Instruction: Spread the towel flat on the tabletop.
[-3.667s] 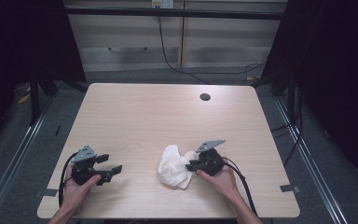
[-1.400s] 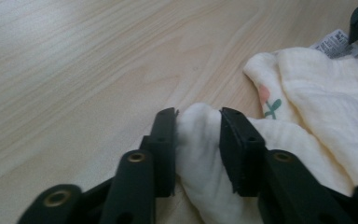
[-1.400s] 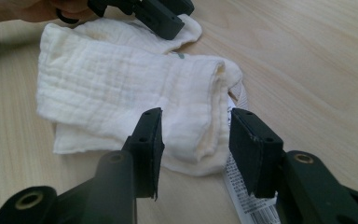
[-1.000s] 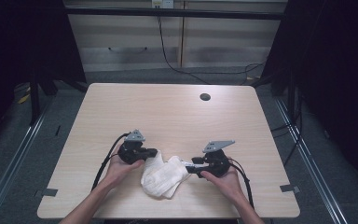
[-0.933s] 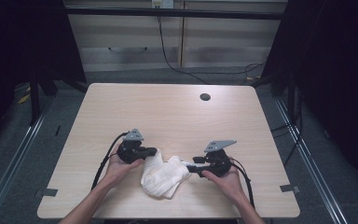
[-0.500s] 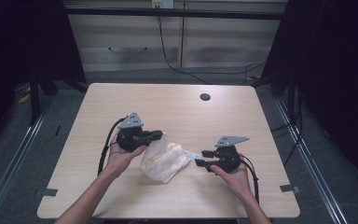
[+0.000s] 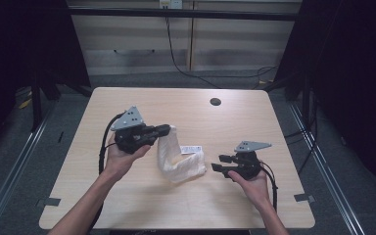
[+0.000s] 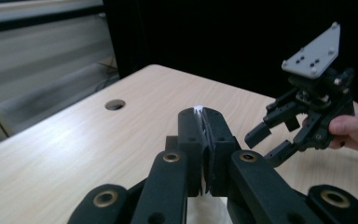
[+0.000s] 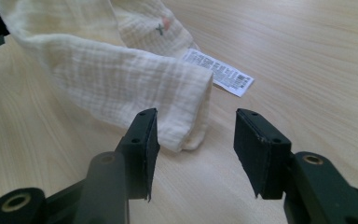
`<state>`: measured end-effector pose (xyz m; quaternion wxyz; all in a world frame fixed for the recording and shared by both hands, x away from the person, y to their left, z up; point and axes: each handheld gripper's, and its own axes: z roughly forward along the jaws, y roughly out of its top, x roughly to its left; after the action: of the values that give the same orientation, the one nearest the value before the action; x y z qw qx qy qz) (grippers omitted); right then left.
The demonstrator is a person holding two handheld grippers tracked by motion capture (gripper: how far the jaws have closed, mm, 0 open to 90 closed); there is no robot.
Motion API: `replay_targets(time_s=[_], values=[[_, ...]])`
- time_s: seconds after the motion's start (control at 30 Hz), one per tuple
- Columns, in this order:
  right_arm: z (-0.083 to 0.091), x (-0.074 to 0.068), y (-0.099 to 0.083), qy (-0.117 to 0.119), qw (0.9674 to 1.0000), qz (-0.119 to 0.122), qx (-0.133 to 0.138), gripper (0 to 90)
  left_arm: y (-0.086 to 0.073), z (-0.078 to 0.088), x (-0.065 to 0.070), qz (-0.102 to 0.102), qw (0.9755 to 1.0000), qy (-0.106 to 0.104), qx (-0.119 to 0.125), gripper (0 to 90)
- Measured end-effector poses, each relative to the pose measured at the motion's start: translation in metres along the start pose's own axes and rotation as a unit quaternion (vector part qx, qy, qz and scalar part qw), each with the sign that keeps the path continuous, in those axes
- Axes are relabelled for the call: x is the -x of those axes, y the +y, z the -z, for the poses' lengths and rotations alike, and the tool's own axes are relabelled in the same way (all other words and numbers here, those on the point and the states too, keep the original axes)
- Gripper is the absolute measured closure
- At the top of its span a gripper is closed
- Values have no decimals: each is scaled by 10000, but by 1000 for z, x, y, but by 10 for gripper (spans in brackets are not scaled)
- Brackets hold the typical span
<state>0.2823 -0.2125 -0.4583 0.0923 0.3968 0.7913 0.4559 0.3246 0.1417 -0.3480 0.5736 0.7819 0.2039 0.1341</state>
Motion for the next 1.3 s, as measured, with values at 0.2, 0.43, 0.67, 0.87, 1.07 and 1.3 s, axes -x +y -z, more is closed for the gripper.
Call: replay_targets(time_s=[0.2,0.43,0.67,0.87,1.07,1.3], values=[[-3,-2,0,20,10000,-7,-42,495,-1,29,-13,129,9990,289,317,873],[-7,-5,0,54,9999,32,-82,495,-23,54,-30,268,9978,554,238,871],[-18,-13,2,145,9997,124,-180,495,-75,74,-58,781,9921,978,35,868],[-29,-18,7,212,9993,197,-217,498,-111,76,-73,1107,9854,1225,-424,864],[-54,-28,26,389,9982,362,-262,522,-122,71,-76,1156,9837,1221,-629,862],[-82,-33,44,665,9970,310,-246,508,-129,64,-73,1149,9832,1164,-807,859]])
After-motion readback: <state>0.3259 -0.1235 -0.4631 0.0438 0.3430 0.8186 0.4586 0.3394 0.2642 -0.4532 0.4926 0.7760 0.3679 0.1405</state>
